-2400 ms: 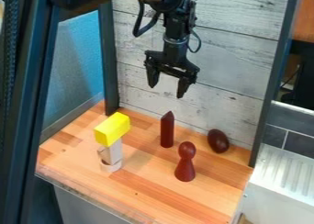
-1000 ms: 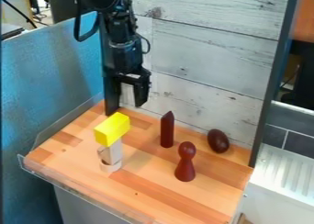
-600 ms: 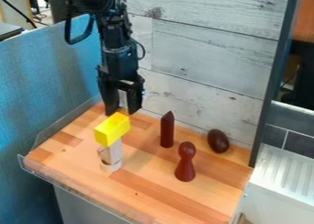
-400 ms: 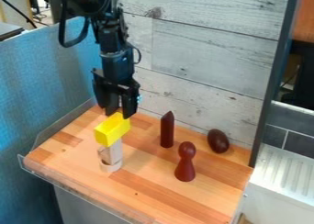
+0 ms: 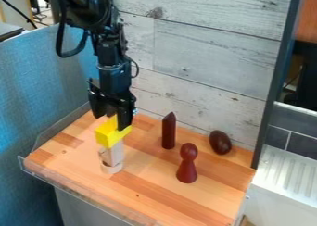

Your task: Pick up the yellow block from on top of the tower and place it on the table

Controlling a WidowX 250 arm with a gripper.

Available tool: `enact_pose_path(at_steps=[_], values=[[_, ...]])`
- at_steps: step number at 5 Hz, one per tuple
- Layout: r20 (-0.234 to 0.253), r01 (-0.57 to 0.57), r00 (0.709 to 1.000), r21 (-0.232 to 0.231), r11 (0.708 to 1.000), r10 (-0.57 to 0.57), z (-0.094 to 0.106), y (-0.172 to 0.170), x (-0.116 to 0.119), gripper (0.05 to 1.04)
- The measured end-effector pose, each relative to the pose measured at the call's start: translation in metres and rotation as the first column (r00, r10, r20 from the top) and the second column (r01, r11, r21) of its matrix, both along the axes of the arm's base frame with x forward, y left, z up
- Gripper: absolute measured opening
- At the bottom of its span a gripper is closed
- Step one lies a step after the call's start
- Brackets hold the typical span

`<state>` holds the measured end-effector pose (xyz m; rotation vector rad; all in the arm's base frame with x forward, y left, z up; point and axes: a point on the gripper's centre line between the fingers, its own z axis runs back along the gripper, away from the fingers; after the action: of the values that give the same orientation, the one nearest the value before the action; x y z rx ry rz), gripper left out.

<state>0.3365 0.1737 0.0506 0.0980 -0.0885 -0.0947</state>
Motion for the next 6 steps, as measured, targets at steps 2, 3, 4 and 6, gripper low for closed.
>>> enact_pose_path(at_steps=[2,3,4,6], values=[[-0.018,-0.038,0.999,0.023,0.999,0.038,-0.003,0.000,-0.001,0.684],[-0.022,-0.045,0.999,0.031,0.999,0.045,-0.005,-0.002,0.000,0.517],[-0.024,-0.035,0.999,0.032,0.999,0.036,-0.006,-0.005,0.000,0.517],[-0.031,-0.065,0.997,-0.034,0.997,0.064,-0.003,-0.017,0.001,0.516]])
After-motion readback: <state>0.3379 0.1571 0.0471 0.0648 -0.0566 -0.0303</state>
